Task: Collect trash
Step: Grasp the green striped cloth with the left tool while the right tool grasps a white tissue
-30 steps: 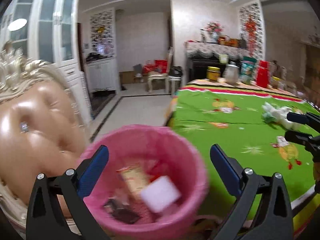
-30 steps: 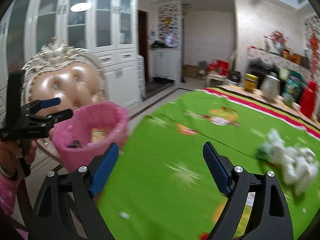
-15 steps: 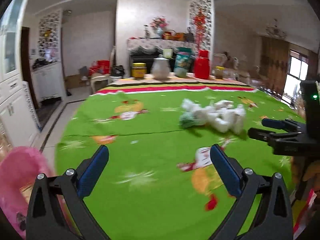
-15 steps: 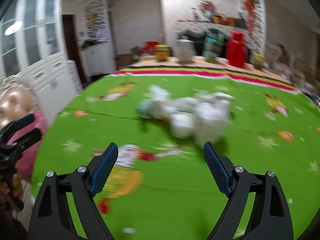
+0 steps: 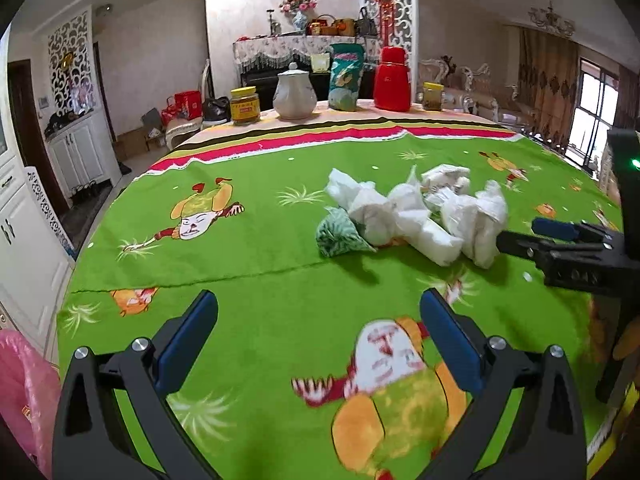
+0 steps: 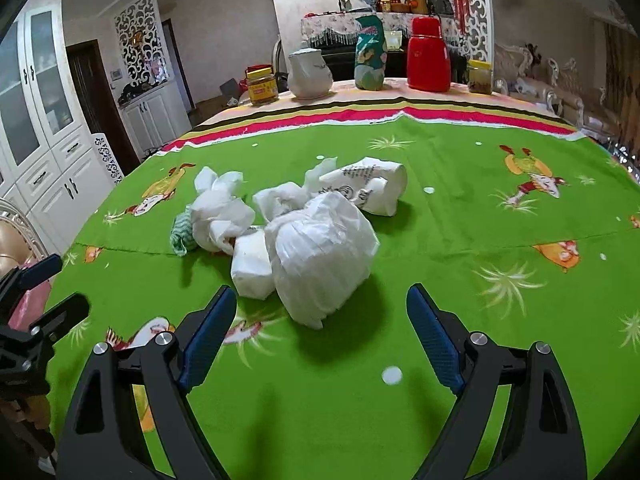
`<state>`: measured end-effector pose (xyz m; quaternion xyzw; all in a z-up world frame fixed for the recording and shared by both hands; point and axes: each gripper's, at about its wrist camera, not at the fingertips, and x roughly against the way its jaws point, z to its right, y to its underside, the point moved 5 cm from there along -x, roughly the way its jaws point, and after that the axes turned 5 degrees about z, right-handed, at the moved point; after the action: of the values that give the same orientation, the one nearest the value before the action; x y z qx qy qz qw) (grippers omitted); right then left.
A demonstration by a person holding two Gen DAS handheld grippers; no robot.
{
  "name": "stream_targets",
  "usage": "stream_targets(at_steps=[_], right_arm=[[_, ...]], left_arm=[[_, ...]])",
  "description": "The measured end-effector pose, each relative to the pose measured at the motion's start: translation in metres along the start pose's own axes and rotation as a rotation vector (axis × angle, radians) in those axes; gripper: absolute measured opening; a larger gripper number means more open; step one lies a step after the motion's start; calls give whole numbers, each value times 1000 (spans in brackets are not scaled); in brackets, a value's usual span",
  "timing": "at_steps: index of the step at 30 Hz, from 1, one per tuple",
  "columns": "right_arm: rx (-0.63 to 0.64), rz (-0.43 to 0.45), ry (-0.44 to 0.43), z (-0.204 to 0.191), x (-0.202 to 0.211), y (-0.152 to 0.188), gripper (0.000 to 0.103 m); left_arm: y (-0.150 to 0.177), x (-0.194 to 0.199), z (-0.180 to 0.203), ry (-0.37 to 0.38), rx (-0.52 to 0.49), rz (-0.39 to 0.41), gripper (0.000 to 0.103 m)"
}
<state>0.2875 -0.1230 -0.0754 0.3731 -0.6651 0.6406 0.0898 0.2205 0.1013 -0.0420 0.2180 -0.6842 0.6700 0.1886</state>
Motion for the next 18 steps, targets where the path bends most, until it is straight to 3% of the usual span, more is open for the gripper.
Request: stream_targets(at_steps=[6, 9, 11, 13, 15, 18], right_arm=[[-37, 21, -9, 6, -5, 4, 82], [-30, 11, -10, 12, -5, 6, 82], [-50, 28, -21, 16, -1, 5, 82], [-56, 37, -18, 18, 2, 2, 82], [-71, 42, -33, 18, 4, 1, 82], [-59, 52, -39, 14, 6, 0, 82]], left_arm=[[-17, -47, 1, -30, -4, -46, 97], [-23, -72, -1, -21, 12, -82, 81], [-24, -88, -1, -32, 17, -105, 79], [-23, -109, -2, -30, 21, -149, 71], [-23, -122, -2, -19, 23, -174, 69], [-23, -140, 0, 16, 33, -219, 58]])
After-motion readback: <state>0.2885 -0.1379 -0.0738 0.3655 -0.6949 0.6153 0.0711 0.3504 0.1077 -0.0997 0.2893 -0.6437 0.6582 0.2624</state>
